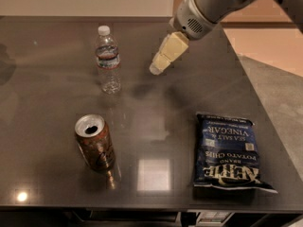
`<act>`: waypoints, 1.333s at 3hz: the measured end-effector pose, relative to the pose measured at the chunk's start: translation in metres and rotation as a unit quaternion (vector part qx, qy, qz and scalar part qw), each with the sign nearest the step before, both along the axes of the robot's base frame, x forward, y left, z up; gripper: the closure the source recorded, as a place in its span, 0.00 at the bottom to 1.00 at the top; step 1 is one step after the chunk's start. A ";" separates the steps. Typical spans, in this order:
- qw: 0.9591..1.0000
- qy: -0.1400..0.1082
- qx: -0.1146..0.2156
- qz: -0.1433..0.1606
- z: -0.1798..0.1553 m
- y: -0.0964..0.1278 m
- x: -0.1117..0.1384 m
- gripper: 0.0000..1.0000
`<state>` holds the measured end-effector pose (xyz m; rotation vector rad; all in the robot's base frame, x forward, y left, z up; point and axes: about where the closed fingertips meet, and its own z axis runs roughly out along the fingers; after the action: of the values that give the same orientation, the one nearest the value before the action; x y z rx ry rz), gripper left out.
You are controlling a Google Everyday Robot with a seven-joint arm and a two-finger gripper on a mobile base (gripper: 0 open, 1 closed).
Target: Move water bottle near blue chip bag
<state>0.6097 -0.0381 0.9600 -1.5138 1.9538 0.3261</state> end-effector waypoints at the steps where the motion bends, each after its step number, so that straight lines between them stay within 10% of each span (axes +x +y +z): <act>1: 0.999 0.000 0.028 0.023 -0.001 0.038 0.010 0.00; 4: 0.995 0.005 0.065 0.069 -0.001 0.118 0.020 0.00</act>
Offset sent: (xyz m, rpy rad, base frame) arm 0.0229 0.1085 0.0052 0.1317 -0.0295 0.1170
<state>0.6295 0.0797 0.9589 -1.5667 1.8027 0.5109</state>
